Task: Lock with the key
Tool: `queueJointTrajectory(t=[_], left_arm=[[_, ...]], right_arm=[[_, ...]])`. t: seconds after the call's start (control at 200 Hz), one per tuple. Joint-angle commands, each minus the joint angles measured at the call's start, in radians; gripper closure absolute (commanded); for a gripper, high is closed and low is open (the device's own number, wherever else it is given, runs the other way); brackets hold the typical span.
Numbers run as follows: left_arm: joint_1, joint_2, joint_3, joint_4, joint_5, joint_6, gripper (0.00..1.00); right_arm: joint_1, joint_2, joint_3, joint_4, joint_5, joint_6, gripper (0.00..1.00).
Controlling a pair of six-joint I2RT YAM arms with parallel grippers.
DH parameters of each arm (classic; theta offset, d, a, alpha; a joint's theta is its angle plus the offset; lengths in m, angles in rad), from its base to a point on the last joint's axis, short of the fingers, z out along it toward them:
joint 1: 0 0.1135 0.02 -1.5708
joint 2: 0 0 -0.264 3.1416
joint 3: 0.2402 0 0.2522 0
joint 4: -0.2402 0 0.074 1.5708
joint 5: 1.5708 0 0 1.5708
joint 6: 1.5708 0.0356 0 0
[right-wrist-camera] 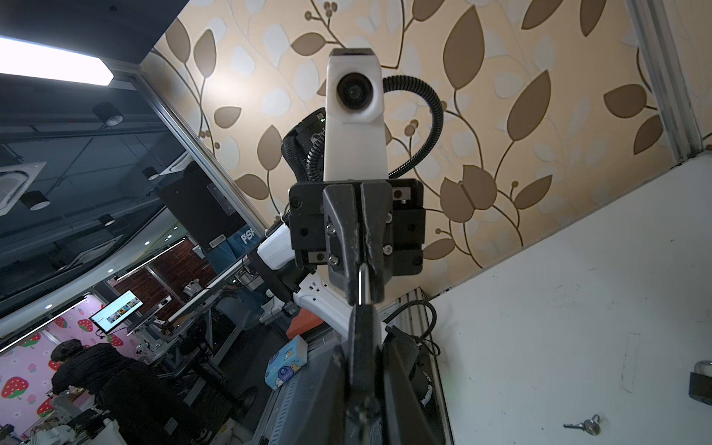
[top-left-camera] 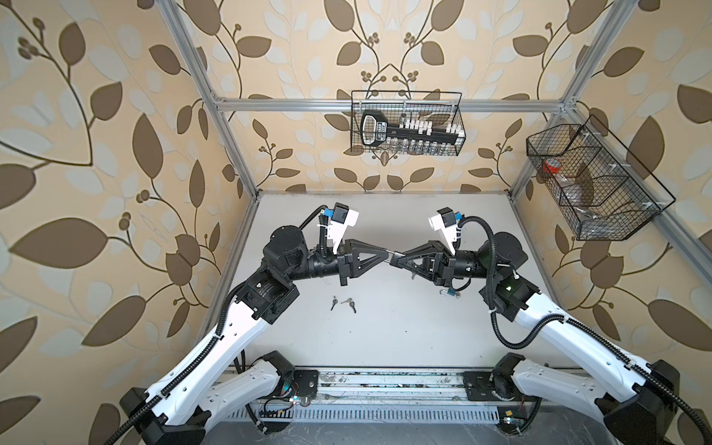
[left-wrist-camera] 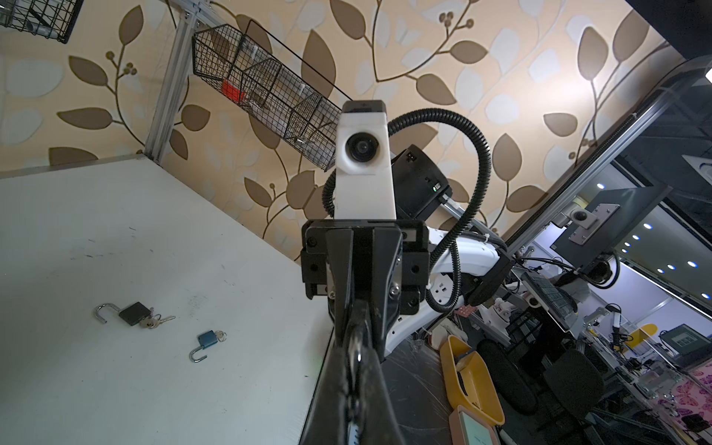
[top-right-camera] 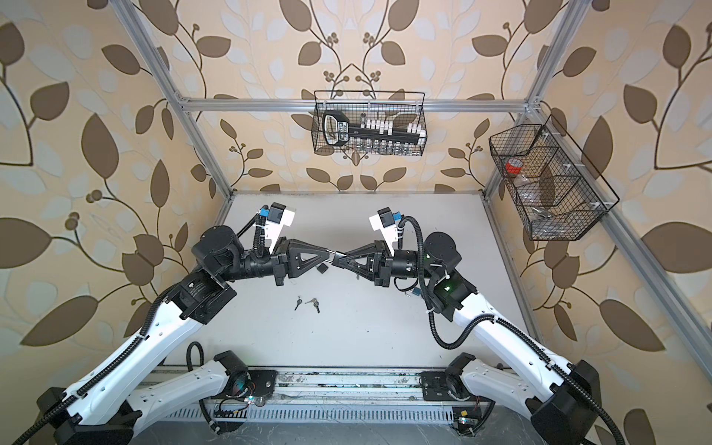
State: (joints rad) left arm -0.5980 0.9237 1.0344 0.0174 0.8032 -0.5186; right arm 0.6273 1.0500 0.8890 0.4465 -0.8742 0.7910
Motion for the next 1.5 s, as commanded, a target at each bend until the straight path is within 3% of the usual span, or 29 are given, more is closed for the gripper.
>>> queueJointTrajectory(t=[0.0,1.494], left_arm=[[-0.026,0.004,0.012,0.015,0.01,0.025,1.0],[-0.216,0.068,-0.037,-0.02,0.008,0.074,1.0]], right_arm=[[0.01,0.011,0.062,0.016,-0.012,-0.035,1.0],[0.025,0.013,0.122,0.012,0.049,-0.095,1.0]])
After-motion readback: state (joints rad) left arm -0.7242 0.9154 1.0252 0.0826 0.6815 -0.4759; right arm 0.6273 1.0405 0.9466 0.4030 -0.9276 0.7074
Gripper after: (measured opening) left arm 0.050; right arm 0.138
